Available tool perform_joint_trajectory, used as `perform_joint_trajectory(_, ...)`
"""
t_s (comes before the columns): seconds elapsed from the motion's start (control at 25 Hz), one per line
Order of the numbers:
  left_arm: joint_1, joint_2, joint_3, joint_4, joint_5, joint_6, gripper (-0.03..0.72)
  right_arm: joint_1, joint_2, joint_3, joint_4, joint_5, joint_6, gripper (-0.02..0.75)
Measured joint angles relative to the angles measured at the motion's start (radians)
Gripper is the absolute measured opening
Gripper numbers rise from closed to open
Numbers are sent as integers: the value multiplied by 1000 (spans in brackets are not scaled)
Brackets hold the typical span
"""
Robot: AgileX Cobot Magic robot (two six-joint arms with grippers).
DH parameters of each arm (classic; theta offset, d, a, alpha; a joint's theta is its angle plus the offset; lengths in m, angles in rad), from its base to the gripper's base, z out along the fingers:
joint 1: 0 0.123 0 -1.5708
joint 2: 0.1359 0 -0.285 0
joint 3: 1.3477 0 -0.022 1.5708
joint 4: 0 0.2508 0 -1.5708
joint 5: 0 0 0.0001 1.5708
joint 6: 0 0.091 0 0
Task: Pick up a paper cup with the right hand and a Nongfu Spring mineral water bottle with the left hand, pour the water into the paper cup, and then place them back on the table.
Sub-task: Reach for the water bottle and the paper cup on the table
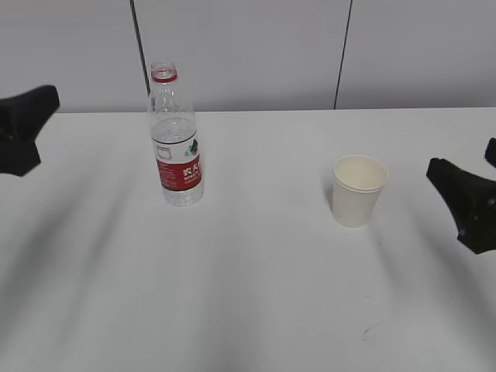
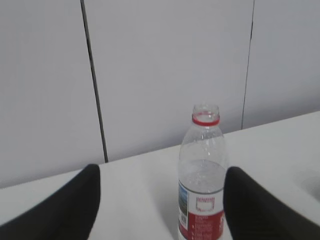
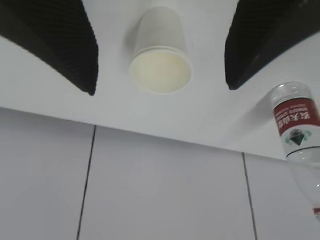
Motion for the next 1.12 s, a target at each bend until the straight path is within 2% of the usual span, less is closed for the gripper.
perform_joint_trajectory(0.12,0,70,47,13,-78,-29,465,0,104,0,-37,-48,59,582)
perform_joint_trajectory(0.2,0,103,61,22,-109,-36,465,0,179,0,-46,-131,71,582)
perform_joint_trajectory(0.36,0,141,65,117,-152,-43,464,0,331,-6,-56,-278,76,582)
perform_joint_trajectory(0.56,0,151,65,146,-155,-43,464,0,463,-6,-55,-289,76,582)
perform_joint_trajectory(1.12,0,151,65,146,-156,-43,464,0,622,-46,-8,-303,72,587)
